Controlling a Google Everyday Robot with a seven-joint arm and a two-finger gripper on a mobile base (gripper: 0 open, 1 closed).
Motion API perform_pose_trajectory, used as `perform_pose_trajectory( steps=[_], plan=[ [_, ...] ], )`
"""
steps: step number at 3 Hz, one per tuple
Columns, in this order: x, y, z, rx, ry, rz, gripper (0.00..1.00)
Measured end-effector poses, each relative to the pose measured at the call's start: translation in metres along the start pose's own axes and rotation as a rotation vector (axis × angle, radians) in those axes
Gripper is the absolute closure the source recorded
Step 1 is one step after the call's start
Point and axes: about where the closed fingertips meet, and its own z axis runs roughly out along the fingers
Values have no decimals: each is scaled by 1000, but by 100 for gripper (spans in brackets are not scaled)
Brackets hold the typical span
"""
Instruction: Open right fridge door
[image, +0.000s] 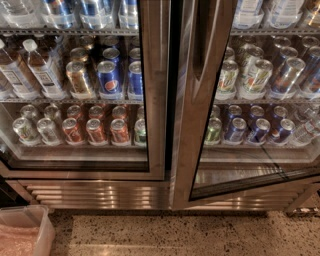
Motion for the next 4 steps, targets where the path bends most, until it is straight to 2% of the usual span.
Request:
perform_pose_trajectory(
  steps=[1,2,3,4],
  plan=[
    [5,14,38,-86,-83,94,0],
    [-11,43,69,-206,-178,177,0],
    [-30,68,90,-298,-243,233,0],
    [-34,70,91,-305,-251,236,0]
  ],
)
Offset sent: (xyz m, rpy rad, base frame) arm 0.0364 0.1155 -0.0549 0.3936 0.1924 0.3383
